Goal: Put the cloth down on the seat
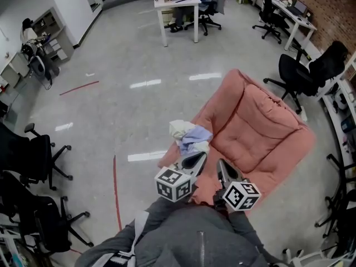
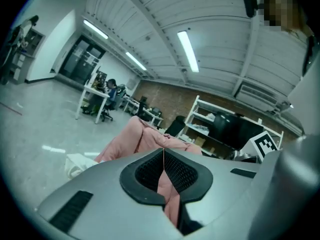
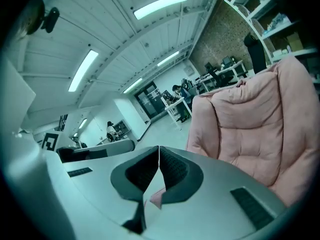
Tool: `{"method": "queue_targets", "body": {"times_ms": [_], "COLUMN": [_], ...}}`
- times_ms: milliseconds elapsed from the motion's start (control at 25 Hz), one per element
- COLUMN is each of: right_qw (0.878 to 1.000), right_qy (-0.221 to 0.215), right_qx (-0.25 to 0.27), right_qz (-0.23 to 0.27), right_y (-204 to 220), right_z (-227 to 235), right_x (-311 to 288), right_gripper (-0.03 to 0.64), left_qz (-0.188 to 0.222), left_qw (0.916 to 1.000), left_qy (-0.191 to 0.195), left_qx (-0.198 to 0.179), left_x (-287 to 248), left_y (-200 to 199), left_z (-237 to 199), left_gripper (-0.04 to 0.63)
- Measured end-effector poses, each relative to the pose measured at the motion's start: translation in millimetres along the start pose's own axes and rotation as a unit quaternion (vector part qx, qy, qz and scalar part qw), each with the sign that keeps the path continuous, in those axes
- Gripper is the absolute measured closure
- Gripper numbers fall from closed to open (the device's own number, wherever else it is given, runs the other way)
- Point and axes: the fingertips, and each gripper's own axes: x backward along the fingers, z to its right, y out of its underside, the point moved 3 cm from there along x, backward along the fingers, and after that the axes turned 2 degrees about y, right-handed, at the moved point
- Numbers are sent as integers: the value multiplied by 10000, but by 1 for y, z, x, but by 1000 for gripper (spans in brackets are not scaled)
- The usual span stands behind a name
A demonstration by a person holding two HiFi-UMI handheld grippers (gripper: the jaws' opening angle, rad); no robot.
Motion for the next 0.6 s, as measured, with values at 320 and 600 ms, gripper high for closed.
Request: {"method": "queue_targets", "body": {"times_ms": [320, 600], "right_qw": [9993, 9995], "right_qy": [140, 160], "right_qx": [245, 250], "right_qz": [259, 109], "right_y": [-6, 9], "right_z": [-2, -3], "right_x": [23, 35], "right_gripper": [606, 606], "left_qz": [-258, -658], "left_qw": [9943, 9923], "left_qy": [564, 623], "left_qx": [-873, -846], "left_x": [2, 2], "left_y": [4, 28], "left_z": [42, 50], "left_gripper": [588, 588]}}
